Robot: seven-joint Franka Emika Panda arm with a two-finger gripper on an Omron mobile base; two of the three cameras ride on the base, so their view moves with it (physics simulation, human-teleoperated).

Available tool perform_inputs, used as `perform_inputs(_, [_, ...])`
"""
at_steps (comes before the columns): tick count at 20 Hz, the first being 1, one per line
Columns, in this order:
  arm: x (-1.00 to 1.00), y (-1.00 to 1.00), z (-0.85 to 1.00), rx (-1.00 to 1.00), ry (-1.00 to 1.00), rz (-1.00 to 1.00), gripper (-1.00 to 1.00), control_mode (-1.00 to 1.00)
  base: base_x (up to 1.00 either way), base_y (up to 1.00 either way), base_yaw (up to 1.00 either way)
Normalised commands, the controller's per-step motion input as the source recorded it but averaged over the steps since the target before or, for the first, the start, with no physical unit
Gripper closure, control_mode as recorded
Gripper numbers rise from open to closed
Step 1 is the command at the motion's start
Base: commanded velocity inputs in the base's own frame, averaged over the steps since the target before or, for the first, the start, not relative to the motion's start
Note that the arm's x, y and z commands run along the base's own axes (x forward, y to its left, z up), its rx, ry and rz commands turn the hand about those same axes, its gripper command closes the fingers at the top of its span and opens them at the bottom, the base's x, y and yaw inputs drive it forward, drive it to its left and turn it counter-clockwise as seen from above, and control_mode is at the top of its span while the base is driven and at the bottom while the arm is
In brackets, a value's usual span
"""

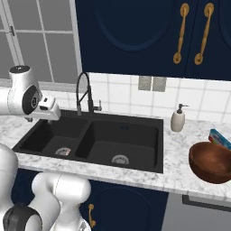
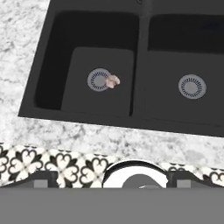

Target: Pick the garlic from the sink and place it in the bowl. Then pick the bowl and place it in the microwave. Then close the microwave door and press the start button.

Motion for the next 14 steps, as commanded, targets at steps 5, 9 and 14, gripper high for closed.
perform_inputs(5, [0.25,0.52,-0.36,0.00,0.08,0.00,-1.00,-1.00,0.00,0.00,0.00])
perform_inputs(9, [0.41,0.30,-0.45,-0.03,0.13,-0.07,-1.00,-1.00,0.00,0.00,0.00])
perform_inputs(14, [0.19,0.02,-0.52,-0.04,0.06,-0.03,-1.00,-1.00,0.00,0.00,0.00])
